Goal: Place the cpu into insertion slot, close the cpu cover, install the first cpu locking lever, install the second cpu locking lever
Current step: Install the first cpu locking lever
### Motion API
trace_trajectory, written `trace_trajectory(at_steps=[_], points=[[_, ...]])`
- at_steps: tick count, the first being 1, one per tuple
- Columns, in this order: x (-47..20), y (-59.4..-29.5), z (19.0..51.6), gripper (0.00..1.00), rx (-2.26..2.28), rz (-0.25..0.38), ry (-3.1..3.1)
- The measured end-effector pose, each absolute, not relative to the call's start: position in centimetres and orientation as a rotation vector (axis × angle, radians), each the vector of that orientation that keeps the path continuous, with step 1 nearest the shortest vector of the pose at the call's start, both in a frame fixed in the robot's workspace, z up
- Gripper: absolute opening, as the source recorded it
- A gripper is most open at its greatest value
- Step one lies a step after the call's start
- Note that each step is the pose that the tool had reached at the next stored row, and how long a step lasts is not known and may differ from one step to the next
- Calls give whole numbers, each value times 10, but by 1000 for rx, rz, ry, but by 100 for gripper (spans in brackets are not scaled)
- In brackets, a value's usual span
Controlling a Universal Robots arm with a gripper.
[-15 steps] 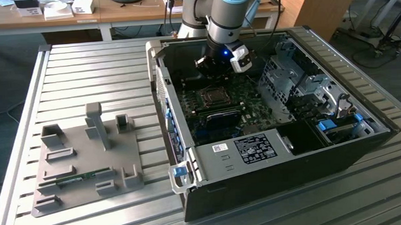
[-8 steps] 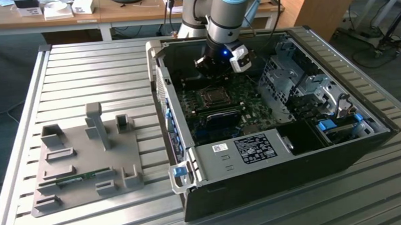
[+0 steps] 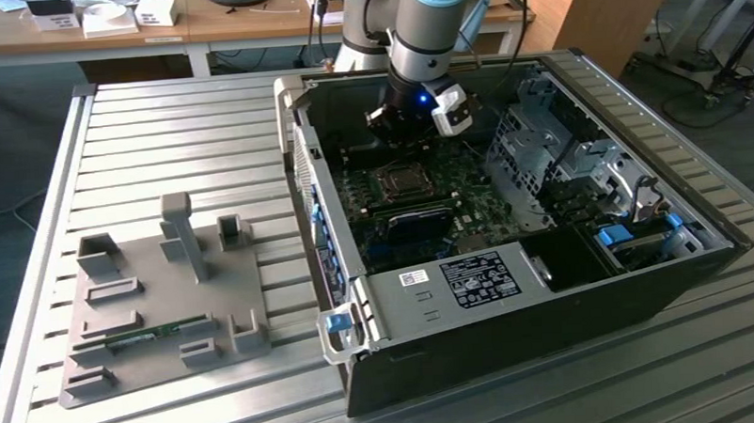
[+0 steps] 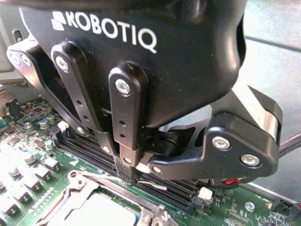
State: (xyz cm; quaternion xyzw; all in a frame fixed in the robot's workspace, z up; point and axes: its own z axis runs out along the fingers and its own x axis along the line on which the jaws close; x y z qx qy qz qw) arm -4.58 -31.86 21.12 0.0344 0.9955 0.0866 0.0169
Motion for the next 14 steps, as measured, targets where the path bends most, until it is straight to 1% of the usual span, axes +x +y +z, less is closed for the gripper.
trace_trajectory(at_steps=[14], points=[[-45, -317, 206, 11, 133, 237, 3093]])
